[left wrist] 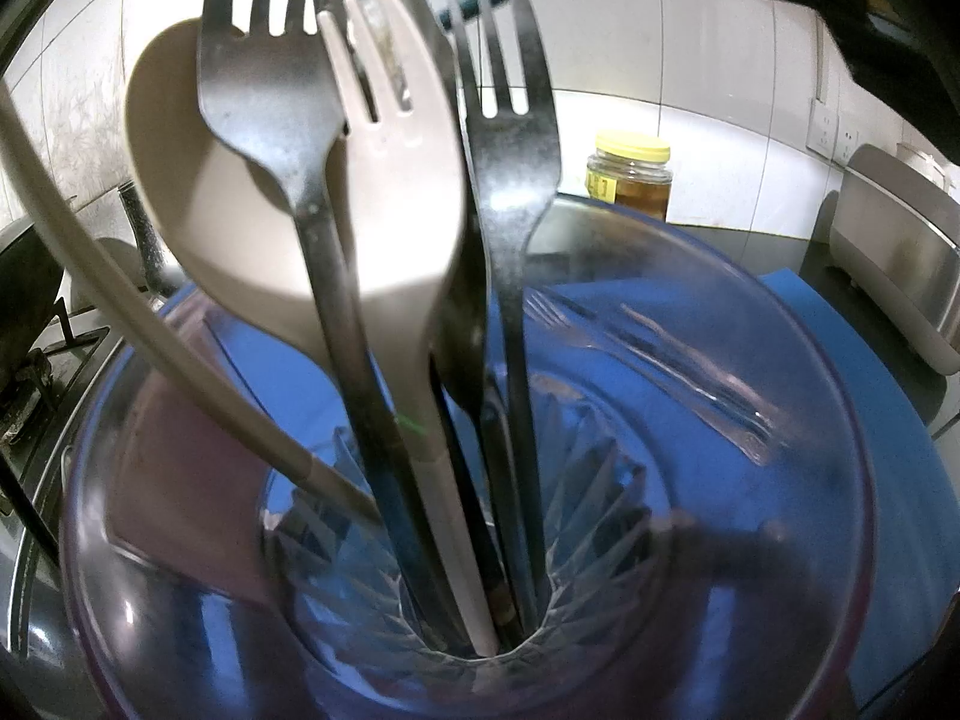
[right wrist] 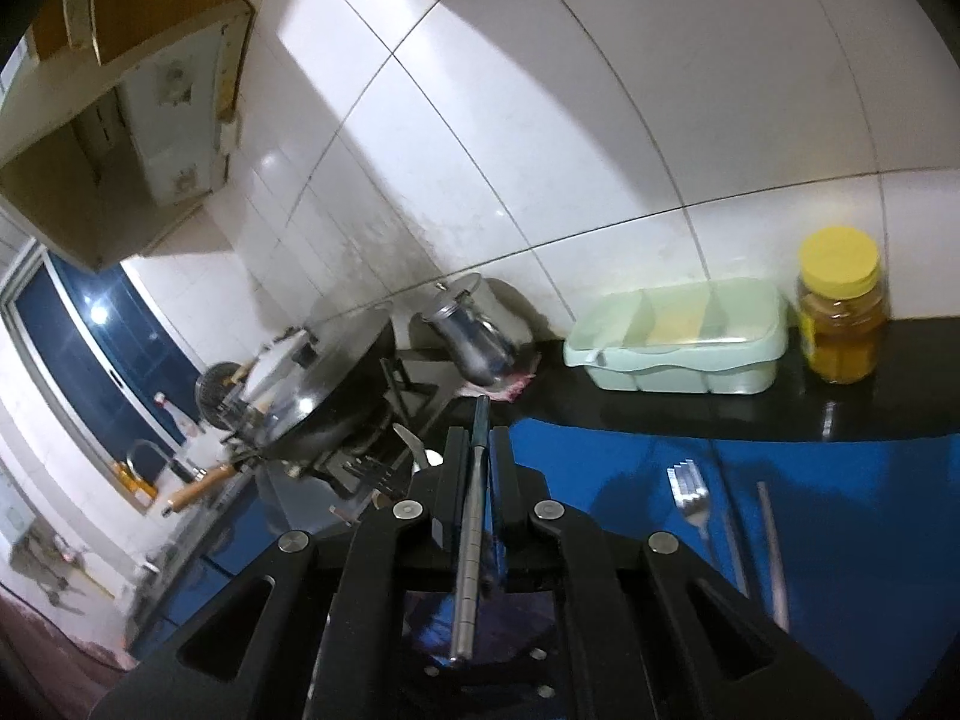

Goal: Organize utensils
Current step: 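Carry the teal chopstick over the cup and lower it inside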

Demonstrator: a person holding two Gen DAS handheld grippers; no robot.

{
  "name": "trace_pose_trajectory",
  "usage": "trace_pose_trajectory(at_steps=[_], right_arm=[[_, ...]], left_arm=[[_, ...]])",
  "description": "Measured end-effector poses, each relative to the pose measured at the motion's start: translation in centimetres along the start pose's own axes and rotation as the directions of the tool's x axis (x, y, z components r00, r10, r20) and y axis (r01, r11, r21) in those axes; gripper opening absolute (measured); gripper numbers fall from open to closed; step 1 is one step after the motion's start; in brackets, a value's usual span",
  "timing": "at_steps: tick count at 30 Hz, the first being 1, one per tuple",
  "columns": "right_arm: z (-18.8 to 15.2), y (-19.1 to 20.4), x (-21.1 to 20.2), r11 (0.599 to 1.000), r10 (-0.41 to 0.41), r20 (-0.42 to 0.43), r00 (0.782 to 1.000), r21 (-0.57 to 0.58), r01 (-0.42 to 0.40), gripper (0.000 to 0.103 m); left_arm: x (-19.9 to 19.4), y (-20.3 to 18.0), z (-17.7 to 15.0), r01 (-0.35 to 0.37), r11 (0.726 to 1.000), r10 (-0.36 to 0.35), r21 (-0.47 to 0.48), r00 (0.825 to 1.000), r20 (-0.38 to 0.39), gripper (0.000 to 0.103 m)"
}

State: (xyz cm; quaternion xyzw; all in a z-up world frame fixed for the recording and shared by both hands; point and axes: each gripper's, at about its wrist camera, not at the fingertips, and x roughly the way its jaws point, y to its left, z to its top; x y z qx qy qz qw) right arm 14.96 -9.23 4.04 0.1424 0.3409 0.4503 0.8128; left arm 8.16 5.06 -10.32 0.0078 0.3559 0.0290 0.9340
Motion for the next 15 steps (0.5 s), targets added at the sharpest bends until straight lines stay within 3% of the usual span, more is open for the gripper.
trace_pose_trajectory(at_steps=[15], right_arm=[[-0.9,2.4,-5.0,0.990,0.002,-0.119,0.993,-0.139,-0.019,0.008]], left_arm=[[0.0,0.0,0.0,0.000,1.000,0.000,0.000,1.000,0.000,0.080]])
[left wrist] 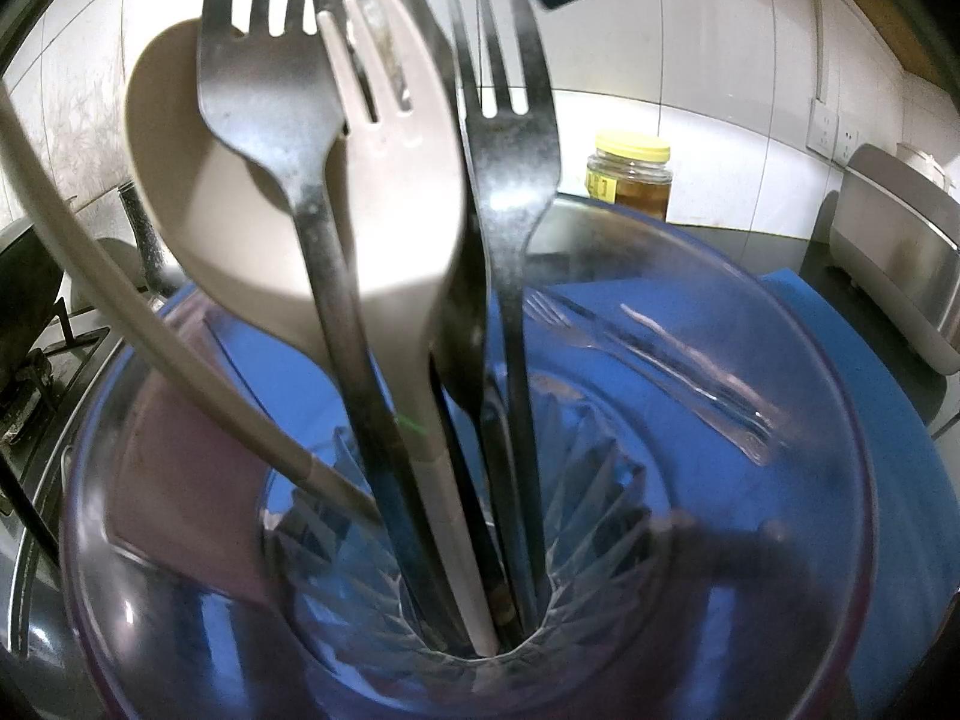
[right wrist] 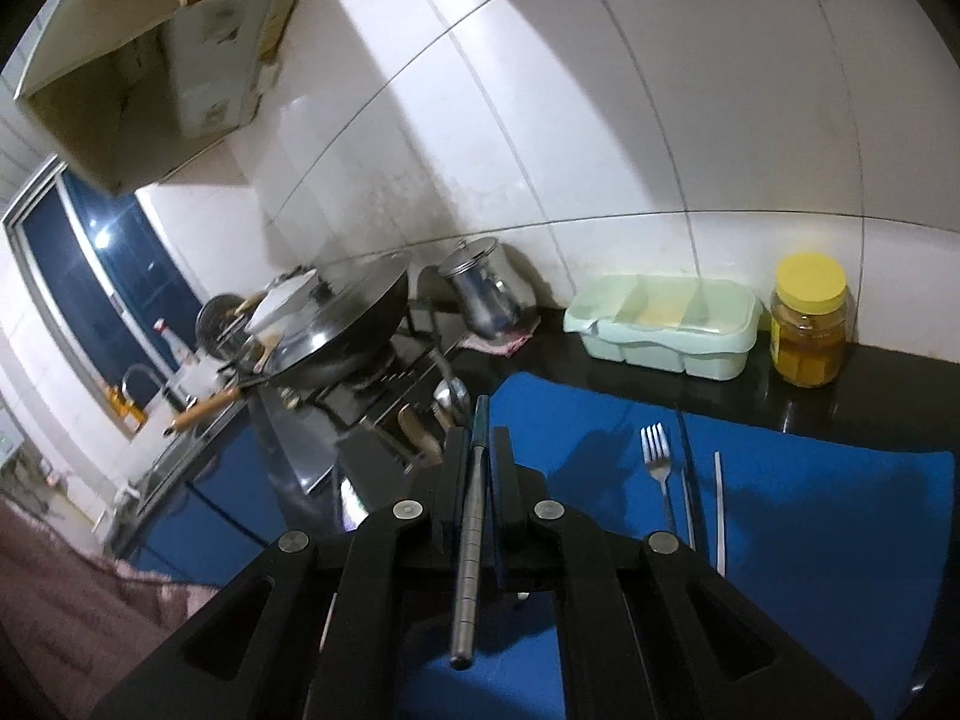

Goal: Organize utensils
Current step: 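Carry the teal chopstick over the cup and lower it inside, then open the right gripper to release the chopstick into the cup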

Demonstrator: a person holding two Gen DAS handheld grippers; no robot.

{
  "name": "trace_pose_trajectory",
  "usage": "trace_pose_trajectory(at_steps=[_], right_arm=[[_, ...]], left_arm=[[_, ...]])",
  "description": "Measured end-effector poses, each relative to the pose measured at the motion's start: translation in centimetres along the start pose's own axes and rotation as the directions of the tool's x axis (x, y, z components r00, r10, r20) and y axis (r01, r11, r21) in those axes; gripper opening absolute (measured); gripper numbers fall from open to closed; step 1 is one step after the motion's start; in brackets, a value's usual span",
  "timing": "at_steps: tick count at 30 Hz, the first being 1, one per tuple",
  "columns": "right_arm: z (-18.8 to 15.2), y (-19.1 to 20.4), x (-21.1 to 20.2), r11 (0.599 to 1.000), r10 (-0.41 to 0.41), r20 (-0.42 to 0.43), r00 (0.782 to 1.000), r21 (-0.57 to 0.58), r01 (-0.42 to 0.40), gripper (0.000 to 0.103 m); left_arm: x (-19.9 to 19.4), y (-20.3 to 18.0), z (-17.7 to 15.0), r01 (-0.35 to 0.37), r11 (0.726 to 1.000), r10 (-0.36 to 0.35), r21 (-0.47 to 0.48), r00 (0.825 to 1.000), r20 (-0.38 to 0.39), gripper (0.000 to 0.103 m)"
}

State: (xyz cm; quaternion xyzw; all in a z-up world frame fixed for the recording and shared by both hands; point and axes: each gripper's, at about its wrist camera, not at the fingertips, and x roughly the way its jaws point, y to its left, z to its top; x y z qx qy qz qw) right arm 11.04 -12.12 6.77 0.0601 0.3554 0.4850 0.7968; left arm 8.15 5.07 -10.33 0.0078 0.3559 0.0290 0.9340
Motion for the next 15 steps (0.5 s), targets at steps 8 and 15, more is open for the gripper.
trace_pose_trajectory(at_steps=[8,15], right_arm=[[-1.0,1.2,0.9,0.996,-0.019,-0.103,0.995,-0.085,0.011,0.008],[-0.7,-0.3,4.0,0.999,-0.044,-0.155,0.987,-0.034,0.039,0.008]], left_arm=[[0.0,0.0,0.0,0.000,1.000,0.000,0.000,1.000,0.000,0.080],[0.0,0.0,0.0,0.000,1.000,0.000,0.000,1.000,0.000,0.080]])
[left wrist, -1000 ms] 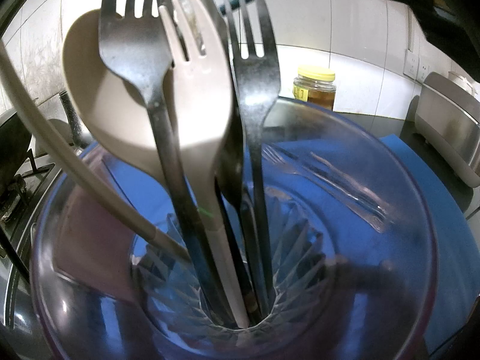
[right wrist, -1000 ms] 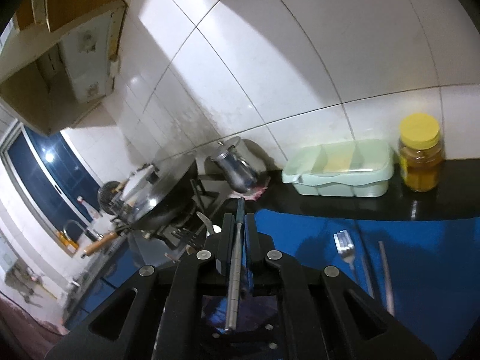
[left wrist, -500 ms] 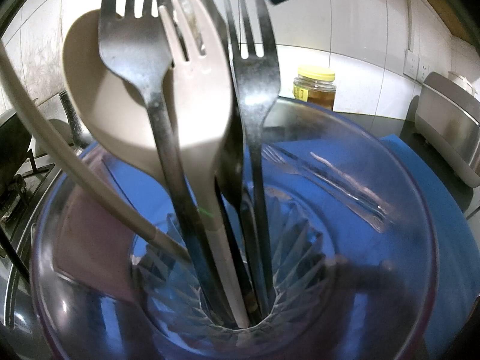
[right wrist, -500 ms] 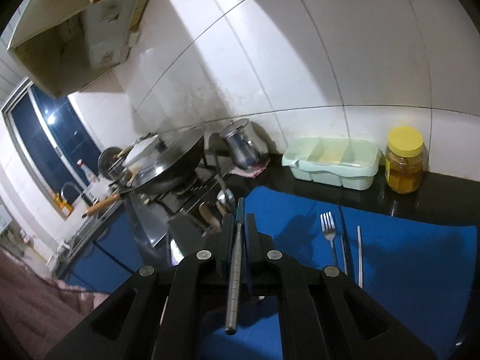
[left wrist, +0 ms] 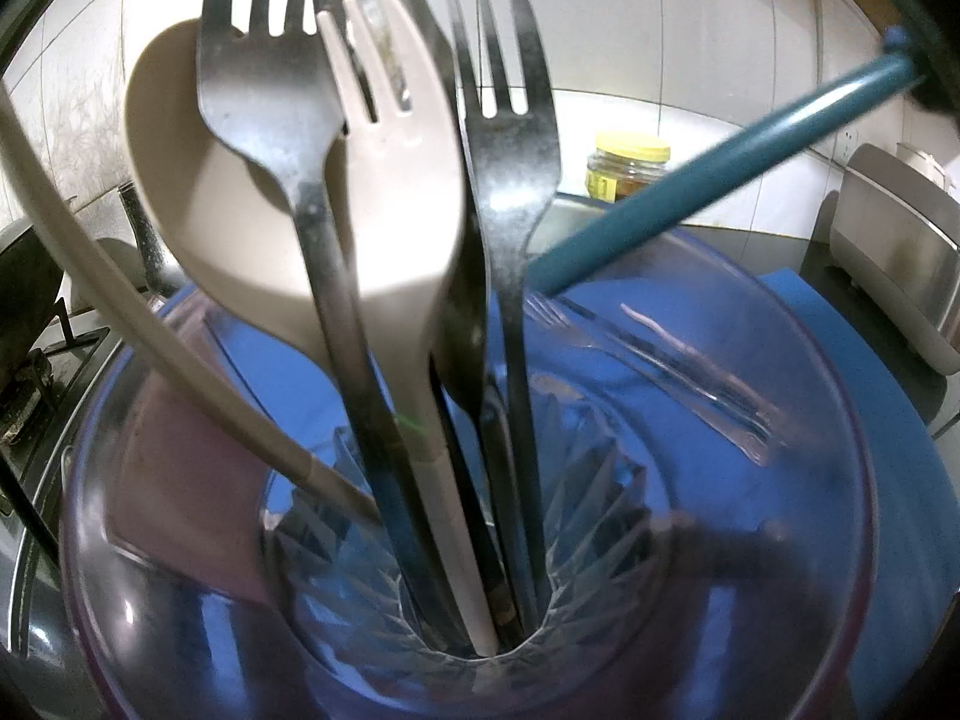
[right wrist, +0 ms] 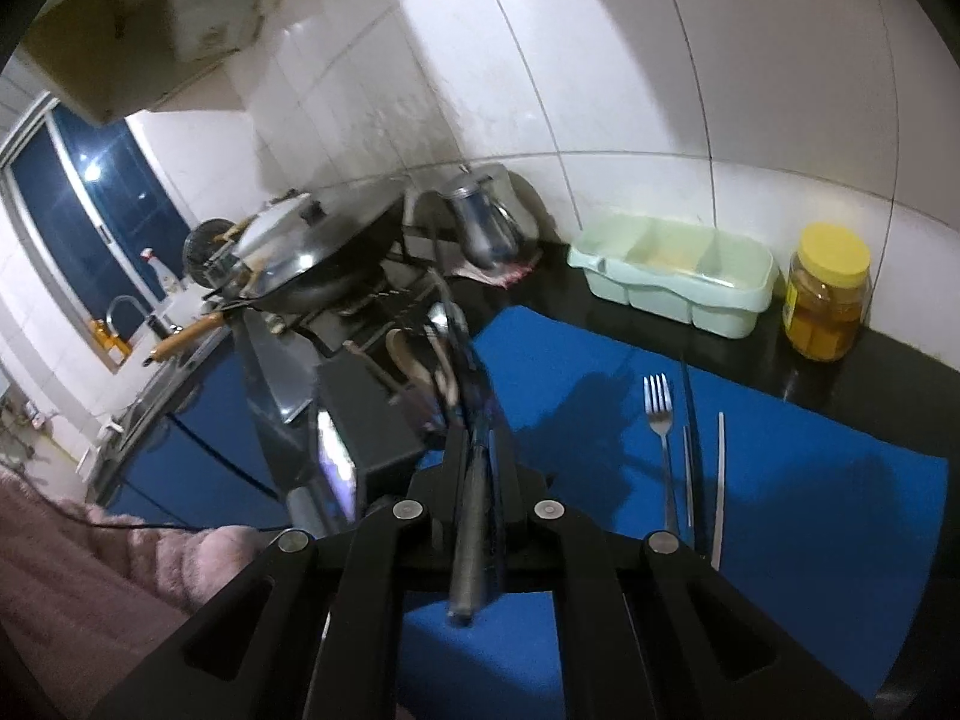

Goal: Organize utensils
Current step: 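Open the right gripper to release the chopstick into the cup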

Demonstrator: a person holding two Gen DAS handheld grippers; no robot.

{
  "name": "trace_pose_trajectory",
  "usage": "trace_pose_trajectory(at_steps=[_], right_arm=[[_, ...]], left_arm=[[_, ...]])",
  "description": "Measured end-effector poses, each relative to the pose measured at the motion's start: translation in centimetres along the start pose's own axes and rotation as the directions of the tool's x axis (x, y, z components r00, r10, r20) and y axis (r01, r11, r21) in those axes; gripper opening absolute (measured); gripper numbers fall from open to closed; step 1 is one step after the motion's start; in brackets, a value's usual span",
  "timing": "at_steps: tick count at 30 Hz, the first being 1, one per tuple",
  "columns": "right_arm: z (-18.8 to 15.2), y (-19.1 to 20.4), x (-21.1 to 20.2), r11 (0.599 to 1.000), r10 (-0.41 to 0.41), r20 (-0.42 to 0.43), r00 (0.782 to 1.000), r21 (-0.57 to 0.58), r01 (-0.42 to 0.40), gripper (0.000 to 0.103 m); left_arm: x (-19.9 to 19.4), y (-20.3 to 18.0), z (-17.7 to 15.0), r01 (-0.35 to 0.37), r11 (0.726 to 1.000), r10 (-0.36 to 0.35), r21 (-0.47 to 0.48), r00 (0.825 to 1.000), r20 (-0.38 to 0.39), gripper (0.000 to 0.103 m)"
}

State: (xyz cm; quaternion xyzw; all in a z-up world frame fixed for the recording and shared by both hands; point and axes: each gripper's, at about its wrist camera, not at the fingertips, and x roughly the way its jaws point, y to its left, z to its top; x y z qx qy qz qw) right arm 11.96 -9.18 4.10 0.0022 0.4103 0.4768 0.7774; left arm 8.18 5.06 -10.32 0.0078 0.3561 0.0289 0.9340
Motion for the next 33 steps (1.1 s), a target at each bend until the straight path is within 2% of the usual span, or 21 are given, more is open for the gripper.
trace_pose_trajectory(at_steps=[7,18,25,26,28,33], right_arm=[[1.6,0.2,2.2,1.000,0.022,0.018,1.000,0.003,-0.022,0.008],[2.5,-0.3,6.2,0.996,0.072,-0.041,0.997,0.047,-0.070,0.008],[2.7,-0.7,8.1,0.994,0.078,-0.075,0.994,0.084,-0.072,0.009],[2.7,-0.8,8.2,0.993,0.083,-0.080,0.993,0.090,-0.075,0.010],[2.7,-0.9,8.5,0.992,0.090,-0.087,0.992,0.101,-0.081,0.023],[2.6,-1.0,8.1,0.989,0.099,-0.065,0.993,0.117,-0.091,0.034]], left_arm=[[0.0,0.0,0.0,0.000,1.000,0.000,0.000,1.000,0.000,0.080],[0.0,0.0,0.0,0.000,1.000,0.000,0.000,1.000,0.000,0.080],[0.0,0.0,0.0,0.000,1.000,0.000,0.000,1.000,0.000,0.080],[0.0,0.0,0.0,0.000,1.000,0.000,0.000,1.000,0.000,0.080],[0.0,0.0,0.0,0.000,1.000,0.000,0.000,1.000,0.000,0.080],[0.0,0.0,0.0,0.000,1.000,0.000,0.000,1.000,0.000,0.080]])
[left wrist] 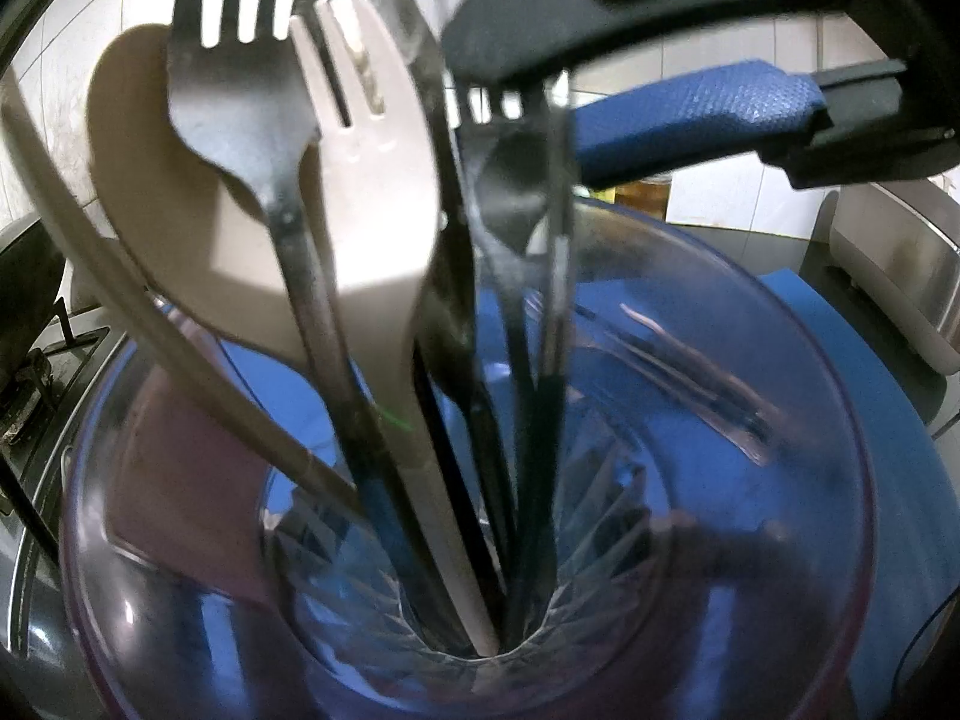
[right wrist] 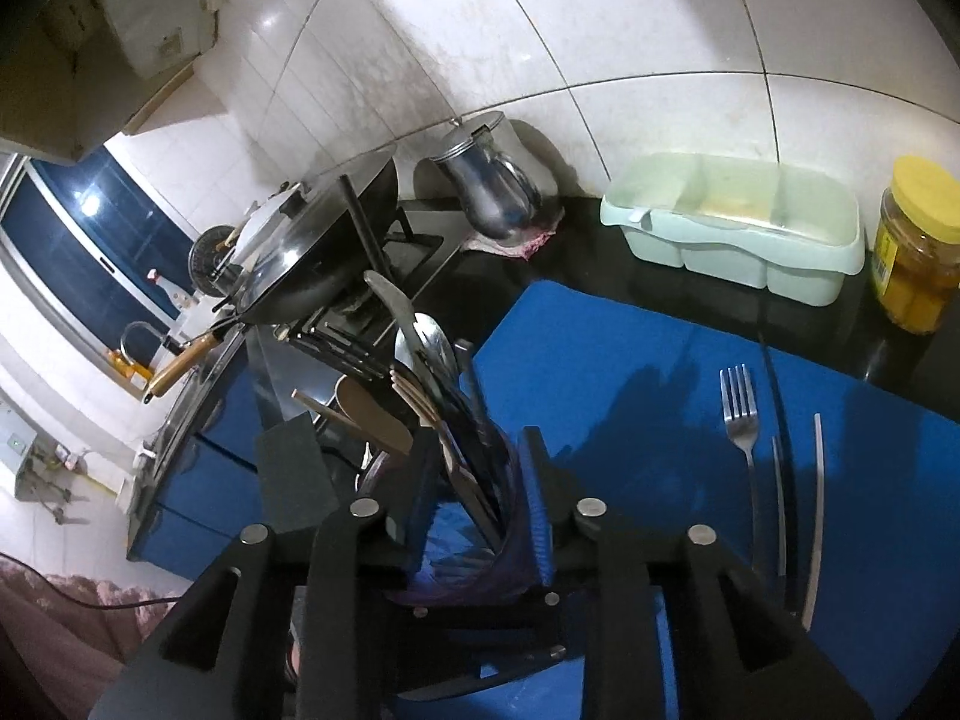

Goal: Organize utensils
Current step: 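Open the right gripper to release the chopstick into the cup, then withdraw the right gripper from the cup back over the mat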

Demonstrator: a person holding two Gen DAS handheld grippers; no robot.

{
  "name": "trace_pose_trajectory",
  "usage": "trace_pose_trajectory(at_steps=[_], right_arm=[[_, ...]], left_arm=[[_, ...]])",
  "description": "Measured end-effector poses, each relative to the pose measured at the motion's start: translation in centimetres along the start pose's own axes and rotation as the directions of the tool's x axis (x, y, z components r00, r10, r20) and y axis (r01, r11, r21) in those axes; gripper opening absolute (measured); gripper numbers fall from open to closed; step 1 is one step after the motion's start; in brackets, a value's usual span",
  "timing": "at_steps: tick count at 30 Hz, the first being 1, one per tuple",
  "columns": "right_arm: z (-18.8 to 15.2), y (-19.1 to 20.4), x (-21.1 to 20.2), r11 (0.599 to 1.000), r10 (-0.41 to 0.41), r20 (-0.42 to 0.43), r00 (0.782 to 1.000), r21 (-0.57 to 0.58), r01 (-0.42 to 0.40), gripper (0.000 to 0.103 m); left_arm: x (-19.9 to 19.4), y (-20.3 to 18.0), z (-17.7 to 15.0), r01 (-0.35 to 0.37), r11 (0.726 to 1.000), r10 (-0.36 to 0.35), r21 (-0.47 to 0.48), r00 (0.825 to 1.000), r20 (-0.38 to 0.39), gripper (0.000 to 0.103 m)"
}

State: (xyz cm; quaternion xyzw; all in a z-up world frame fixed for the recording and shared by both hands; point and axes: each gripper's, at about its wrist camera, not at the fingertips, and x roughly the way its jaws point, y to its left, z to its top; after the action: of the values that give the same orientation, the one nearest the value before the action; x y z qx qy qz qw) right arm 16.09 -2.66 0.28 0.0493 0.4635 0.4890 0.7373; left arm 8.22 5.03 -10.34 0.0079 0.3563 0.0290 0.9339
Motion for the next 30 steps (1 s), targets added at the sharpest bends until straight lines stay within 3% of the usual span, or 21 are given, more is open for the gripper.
trace_pose_trajectory(at_steps=[14,19,30], right_arm=[[-1.3,-1.8,-3.4,0.980,0.160,0.105,0.982,0.104,-0.171,0.049],[-2.1,-3.5,-4.6,0.969,0.171,0.142,0.975,0.156,-0.192,0.054],[-4.4,-8.2,-4.7,0.904,0.239,0.147,0.960,0.329,-0.275,0.056]], left_arm=[[0.0,0.0,0.0,0.000,1.000,0.000,0.000,1.000,0.000,0.080],[0.0,0.0,0.0,0.000,1.000,0.000,0.000,1.000,0.000,0.080],[0.0,0.0,0.0,0.000,1.000,0.000,0.000,1.000,-0.001,0.079]])
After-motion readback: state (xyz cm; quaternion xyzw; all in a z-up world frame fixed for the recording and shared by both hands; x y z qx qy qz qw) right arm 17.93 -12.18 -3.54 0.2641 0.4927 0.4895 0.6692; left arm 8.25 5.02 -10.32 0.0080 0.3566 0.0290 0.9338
